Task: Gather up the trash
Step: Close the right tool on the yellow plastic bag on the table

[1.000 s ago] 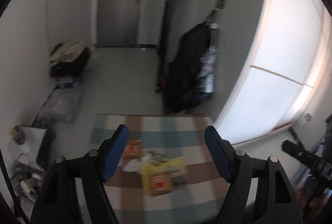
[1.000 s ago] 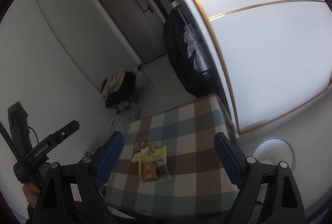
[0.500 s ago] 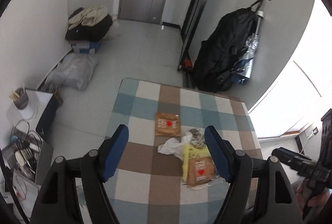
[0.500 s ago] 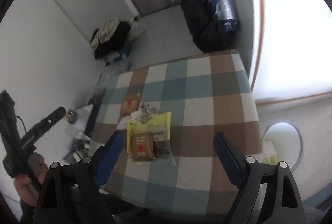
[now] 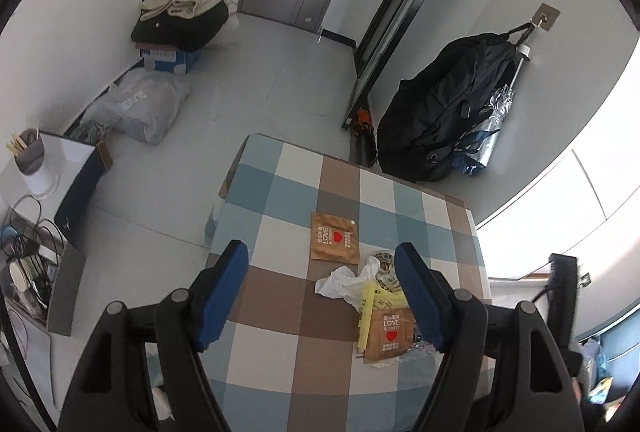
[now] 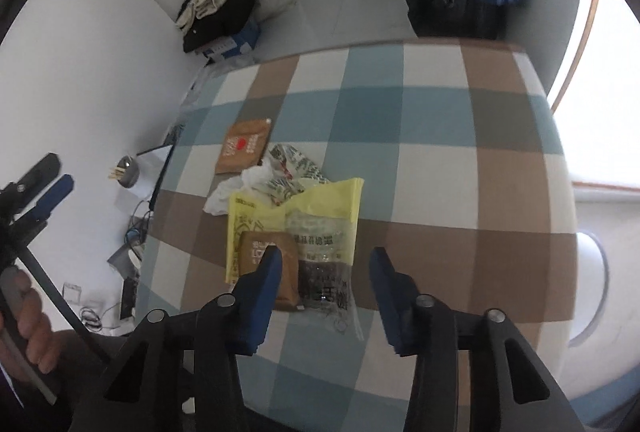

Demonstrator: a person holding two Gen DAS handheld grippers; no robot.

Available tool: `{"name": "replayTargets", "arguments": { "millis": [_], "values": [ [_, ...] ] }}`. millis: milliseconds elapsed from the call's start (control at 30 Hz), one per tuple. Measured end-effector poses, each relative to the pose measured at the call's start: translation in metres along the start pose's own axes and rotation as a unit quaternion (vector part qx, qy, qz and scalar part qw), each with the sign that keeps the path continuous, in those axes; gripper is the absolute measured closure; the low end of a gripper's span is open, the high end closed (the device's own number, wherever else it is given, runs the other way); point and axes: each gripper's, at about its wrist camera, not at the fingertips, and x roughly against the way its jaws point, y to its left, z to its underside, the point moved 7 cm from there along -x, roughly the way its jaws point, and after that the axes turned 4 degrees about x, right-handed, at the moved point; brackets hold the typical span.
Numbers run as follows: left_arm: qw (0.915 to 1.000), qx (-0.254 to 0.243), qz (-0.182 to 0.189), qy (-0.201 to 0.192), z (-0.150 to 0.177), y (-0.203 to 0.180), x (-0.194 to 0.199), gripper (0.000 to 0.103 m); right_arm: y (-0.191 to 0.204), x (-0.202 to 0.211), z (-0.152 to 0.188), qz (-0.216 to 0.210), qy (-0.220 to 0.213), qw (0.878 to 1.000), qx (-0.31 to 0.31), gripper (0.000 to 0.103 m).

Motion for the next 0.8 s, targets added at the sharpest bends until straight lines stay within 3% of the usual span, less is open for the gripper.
{"name": "replayTargets", "arguments": {
  "millis": [133, 200, 300, 400, 600, 800],
  "values": [
    [0.9999, 0.008, 0.003, 0.006, 0.001, 0.002, -0.002, 0.031, -0.001, -0.01, 0.003, 0.006, 0.013, 1.0, -0.007, 0.065],
    [0.9999, 0.005, 0.003, 0.008, 0.001, 0.002, -0.003, 0.031, 0.0, -0.014, 0.004, 0.023, 0.02, 1.0, 0.005, 0.082],
    [0.9999, 0.002, -0.003, 0.013, 0.004, 0.003, -0.006, 0.031, 0.004, -0.023, 0.01, 0.035, 0.037, 0.998, 0.02, 0.097],
    [0.9998, 0.002, -0.004, 0.022, 0.007, 0.004, -0.009, 0.031, 0.01, -0.016, 0.01, 0.028, 0.025, 0.999, 0.027, 0.099],
    [0.9991, -0.004, -0.003, 0.042, 0.019, 0.002, -0.016, 0.03, 0.013, 0.019, 0.001, 0.013, -0.038, 0.999, 0.022, 0.1],
    [0.9964, 0.011, -0.012, 0.083, 0.035, 0.006, -0.039, 0.031, 0.023, 0.064, -0.005, 0.063, -0.126, 0.988, 0.061, 0.1]
  ]
}}
